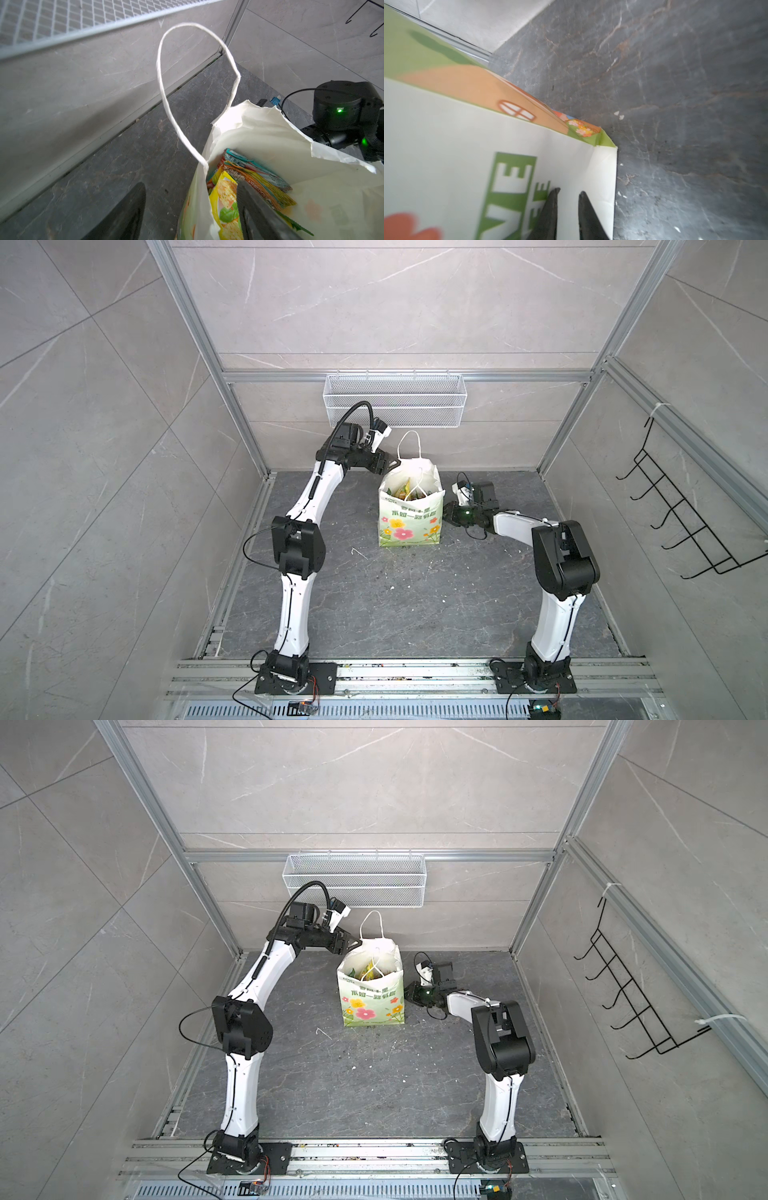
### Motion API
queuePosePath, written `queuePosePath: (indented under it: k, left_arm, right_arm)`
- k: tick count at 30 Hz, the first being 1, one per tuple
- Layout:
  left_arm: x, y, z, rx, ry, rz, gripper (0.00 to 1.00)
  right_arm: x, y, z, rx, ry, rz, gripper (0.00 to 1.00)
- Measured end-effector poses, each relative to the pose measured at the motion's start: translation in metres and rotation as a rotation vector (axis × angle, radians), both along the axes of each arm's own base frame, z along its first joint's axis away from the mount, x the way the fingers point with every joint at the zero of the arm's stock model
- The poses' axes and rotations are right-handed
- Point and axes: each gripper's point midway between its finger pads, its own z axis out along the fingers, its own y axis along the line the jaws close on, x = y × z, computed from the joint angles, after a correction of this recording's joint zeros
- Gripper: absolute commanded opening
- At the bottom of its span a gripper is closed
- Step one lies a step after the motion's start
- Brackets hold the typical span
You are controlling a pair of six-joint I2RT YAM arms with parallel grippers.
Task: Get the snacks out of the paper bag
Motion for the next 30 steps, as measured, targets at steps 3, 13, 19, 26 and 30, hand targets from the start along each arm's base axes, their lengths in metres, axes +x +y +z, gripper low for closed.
queuePosePath:
  k: [3, 13, 19, 26, 30]
  left_arm:
    - [-0.001, -0.005, -0.003, 0.018, -0.014, -0.030, 0.58]
    - [-0.015, -0.023, -0.025, 0.085, -0.012, -0.110, 0.17]
    - [-0.015, -0.022, -0.027, 0.109, -0.030, -0.111, 0.05]
    - [-0.024, -0.024, -0.023, 0.129, -0.040, -0.106, 0.00]
    - [-0.040, -0.023, -0.015, 0.131, -0.042, -0.112, 0.00]
  right_arm:
    - [0.000, -0.002, 0.014, -0.002, -0.029, -0.008, 0.24]
    - [-0.023, -0.012, 0.079, -0.018, -0.153, -0.031, 0.26]
    - [-0.038, -0.022, 0.130, -0.043, -0.262, -0.057, 0.27]
    - [-0.067, -0.036, 0.137, -0.083, -0.265, -0.115, 0.27]
    - [-0.094, -0.039, 0.112, -0.094, -0.191, -0.134, 0.27]
